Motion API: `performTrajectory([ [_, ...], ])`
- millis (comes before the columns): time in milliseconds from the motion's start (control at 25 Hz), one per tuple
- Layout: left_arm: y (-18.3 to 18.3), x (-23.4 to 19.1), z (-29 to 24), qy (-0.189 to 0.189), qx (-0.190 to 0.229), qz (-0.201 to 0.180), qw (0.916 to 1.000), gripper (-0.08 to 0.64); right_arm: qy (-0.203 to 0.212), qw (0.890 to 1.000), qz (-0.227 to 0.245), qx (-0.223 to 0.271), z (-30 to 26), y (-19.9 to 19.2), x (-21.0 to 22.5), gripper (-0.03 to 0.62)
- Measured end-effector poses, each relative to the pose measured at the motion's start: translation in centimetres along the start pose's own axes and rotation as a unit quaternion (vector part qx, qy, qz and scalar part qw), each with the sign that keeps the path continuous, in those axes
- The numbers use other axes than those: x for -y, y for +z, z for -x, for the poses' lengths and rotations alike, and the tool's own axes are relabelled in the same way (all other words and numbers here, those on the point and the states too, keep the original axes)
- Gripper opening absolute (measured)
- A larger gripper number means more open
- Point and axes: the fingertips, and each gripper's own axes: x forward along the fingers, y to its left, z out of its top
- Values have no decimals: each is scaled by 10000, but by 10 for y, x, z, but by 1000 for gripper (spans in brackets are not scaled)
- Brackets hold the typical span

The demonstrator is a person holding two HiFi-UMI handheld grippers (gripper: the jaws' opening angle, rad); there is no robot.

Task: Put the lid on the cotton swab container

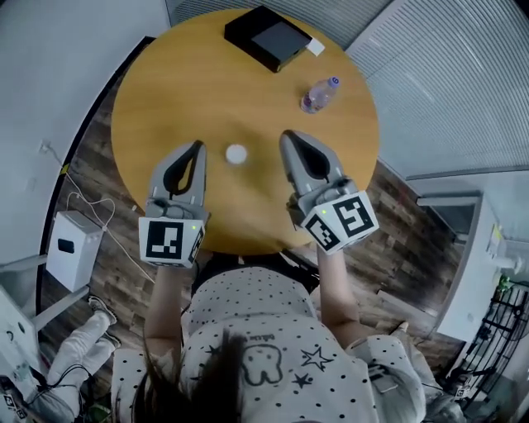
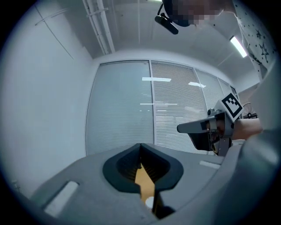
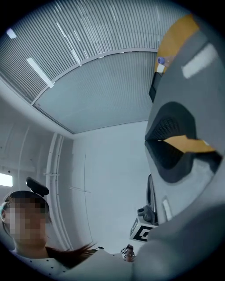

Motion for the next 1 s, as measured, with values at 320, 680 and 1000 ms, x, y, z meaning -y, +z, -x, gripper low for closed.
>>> performTrajectory([
  [320, 28, 2, 22, 199, 176, -73, 9996, 9, -199, 9997, -11, 126, 29, 15, 1, 5],
  [680, 24, 2, 40, 371, 105, -223, 9990, 9, -362, 9993, -19, 52, 56, 4, 5, 5],
  [1000, 9, 3, 50, 464, -38, -168, 9988, 9, -489, 9987, 28, -127, 73, -16, 4, 5],
])
